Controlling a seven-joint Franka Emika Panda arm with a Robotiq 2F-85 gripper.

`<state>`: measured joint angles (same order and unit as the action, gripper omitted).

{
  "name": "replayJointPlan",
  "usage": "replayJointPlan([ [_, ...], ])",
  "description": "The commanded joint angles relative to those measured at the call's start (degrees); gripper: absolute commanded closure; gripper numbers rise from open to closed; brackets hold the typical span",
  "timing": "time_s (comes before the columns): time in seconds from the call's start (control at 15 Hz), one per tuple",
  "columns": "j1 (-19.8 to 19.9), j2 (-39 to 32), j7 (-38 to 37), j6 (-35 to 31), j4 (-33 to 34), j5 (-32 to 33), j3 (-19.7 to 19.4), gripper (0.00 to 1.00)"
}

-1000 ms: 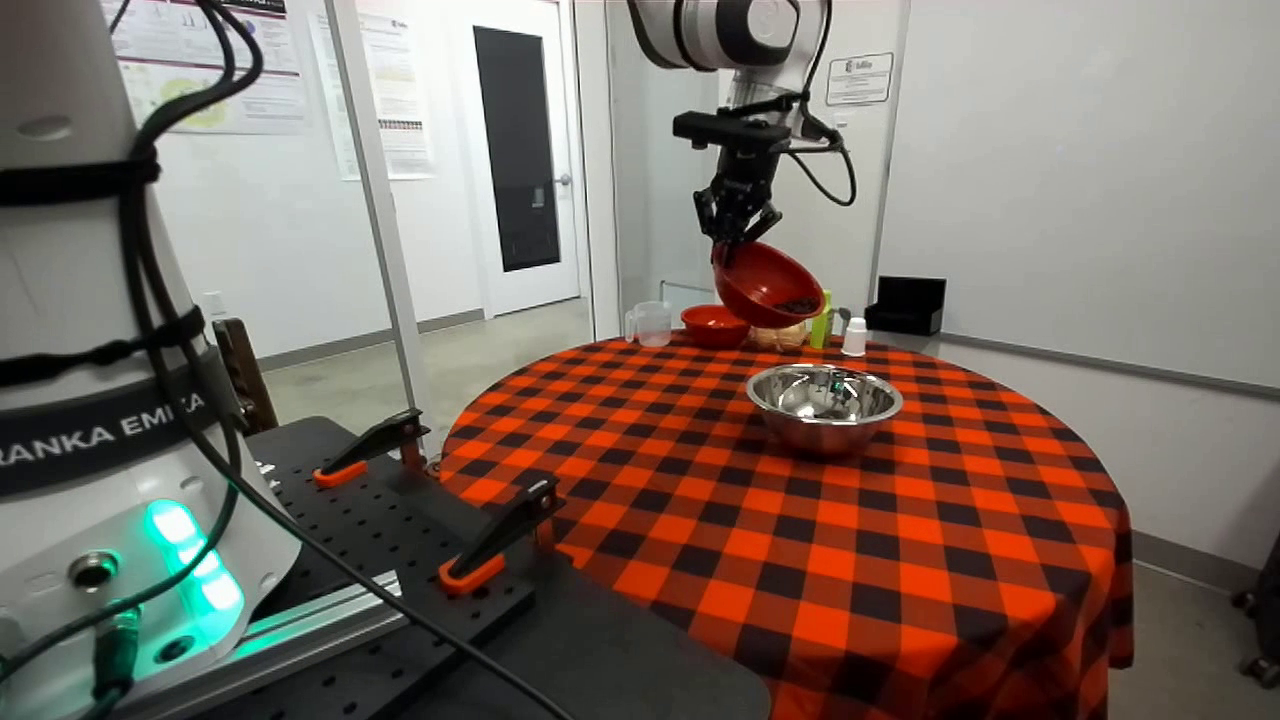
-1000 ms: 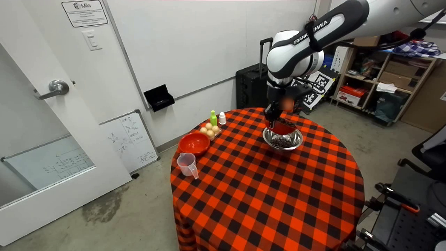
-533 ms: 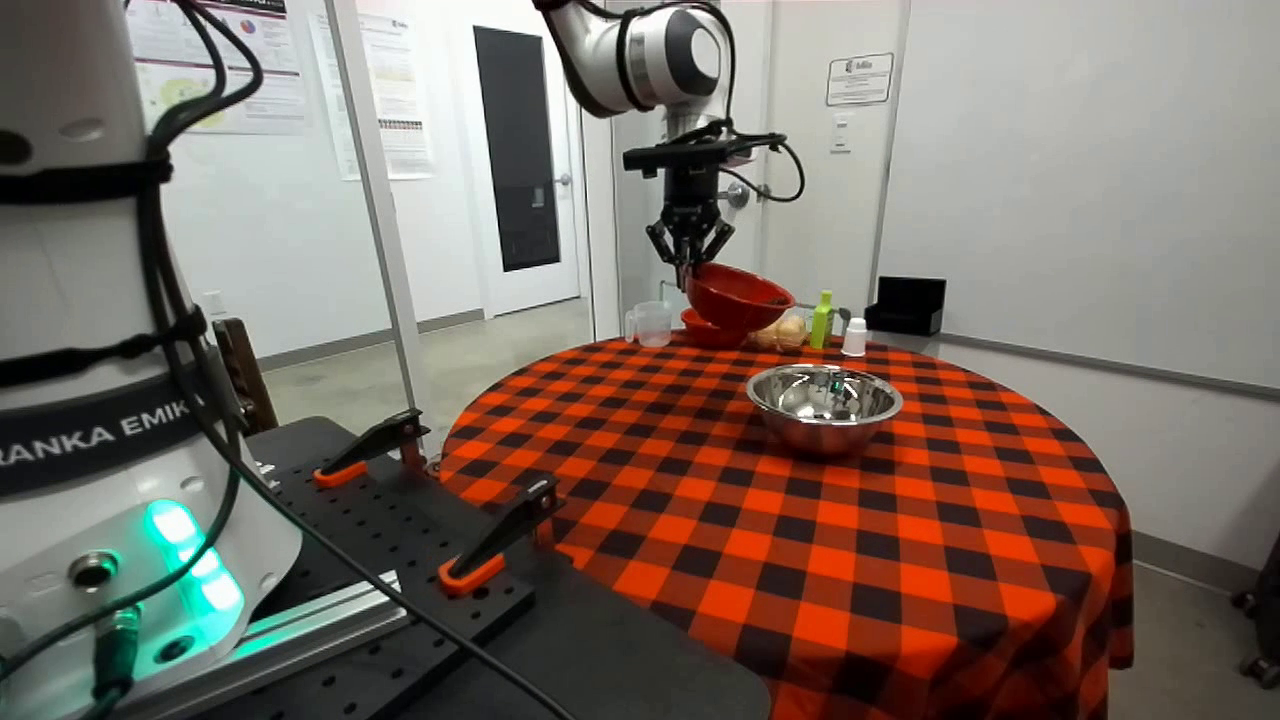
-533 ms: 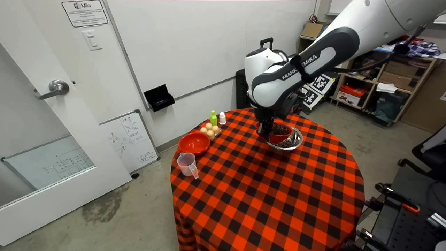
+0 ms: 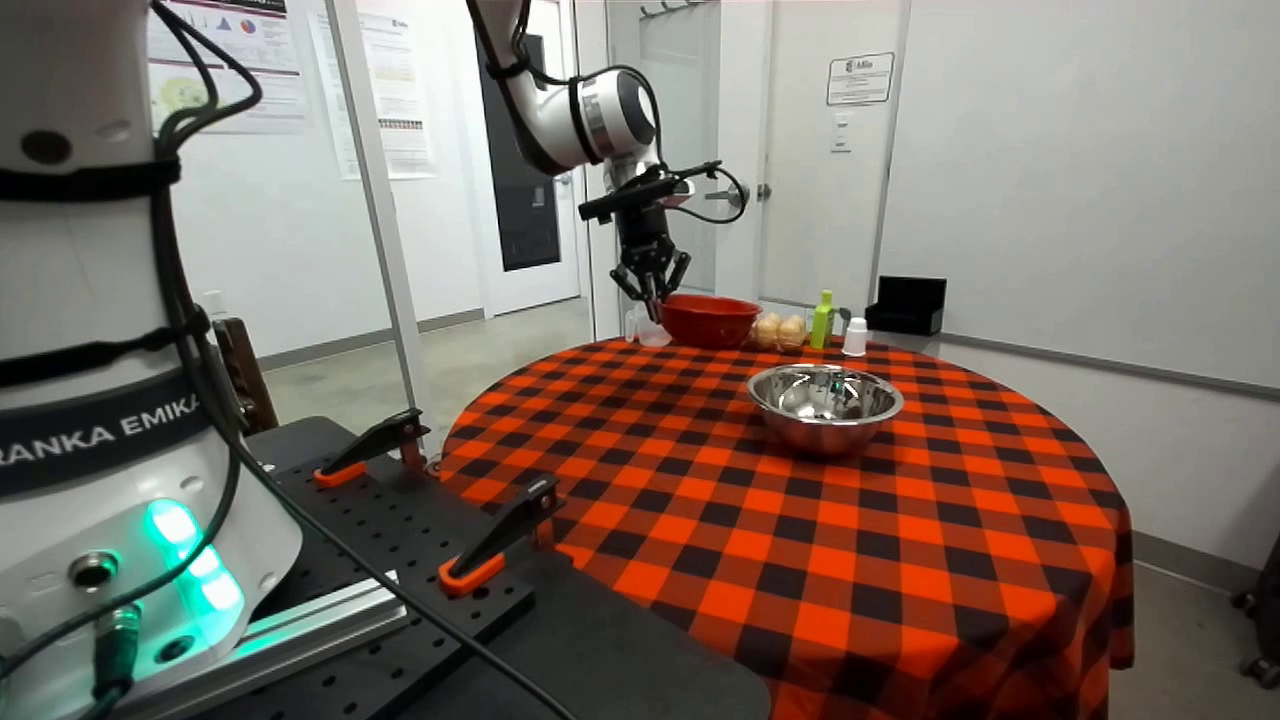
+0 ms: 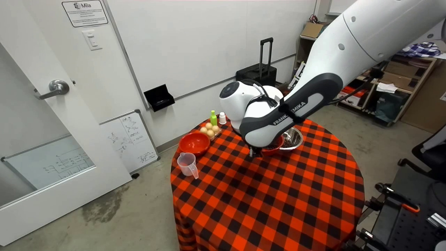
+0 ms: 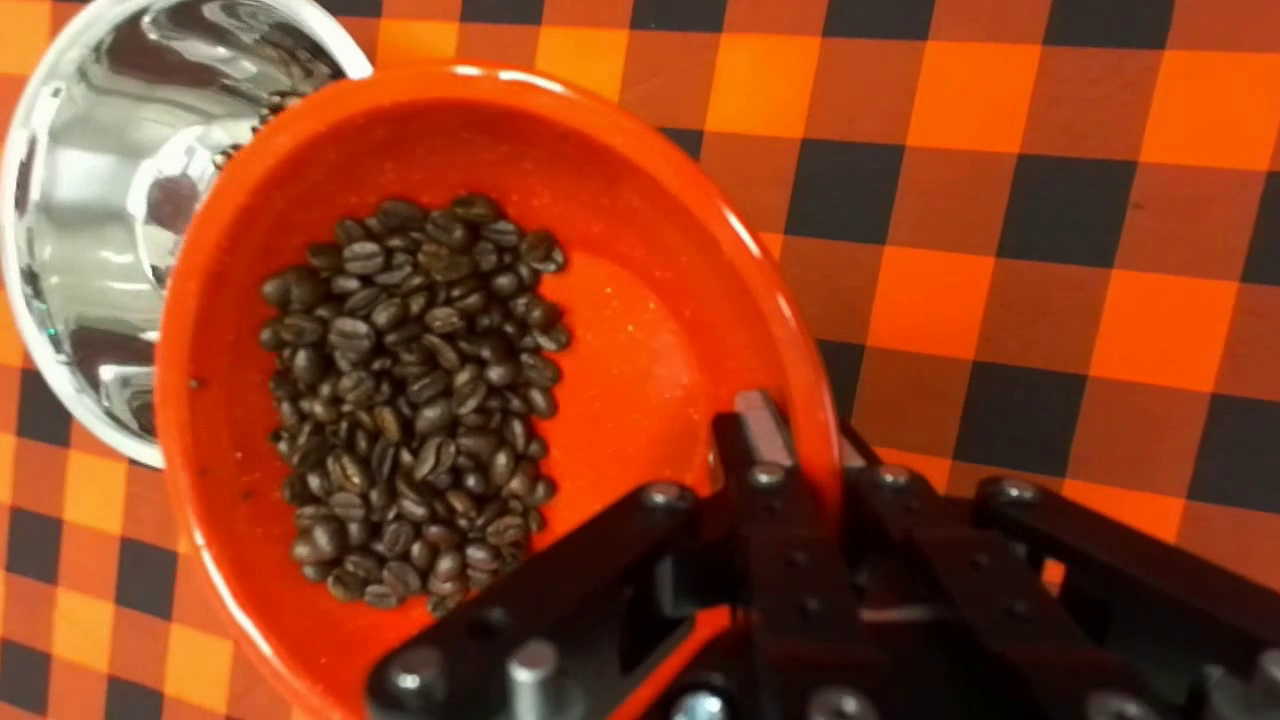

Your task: Pour some contents from the red bowl into the silver bowl

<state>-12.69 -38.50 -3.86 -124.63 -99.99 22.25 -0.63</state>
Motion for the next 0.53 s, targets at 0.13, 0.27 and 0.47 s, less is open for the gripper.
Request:
replayJointPlan([
  [0.13,-3.4,-5.6,-2.5,-2.3,3.5,3.4,-0.3,0.99],
  [0.27,-4.6,-7.4,-2.5,-4.4,3.8,4.0,-0.4,0.99],
  [0.47,-6.2,-9.9,-2.5,-7.7,4.4,5.2,-0.9,0.99],
])
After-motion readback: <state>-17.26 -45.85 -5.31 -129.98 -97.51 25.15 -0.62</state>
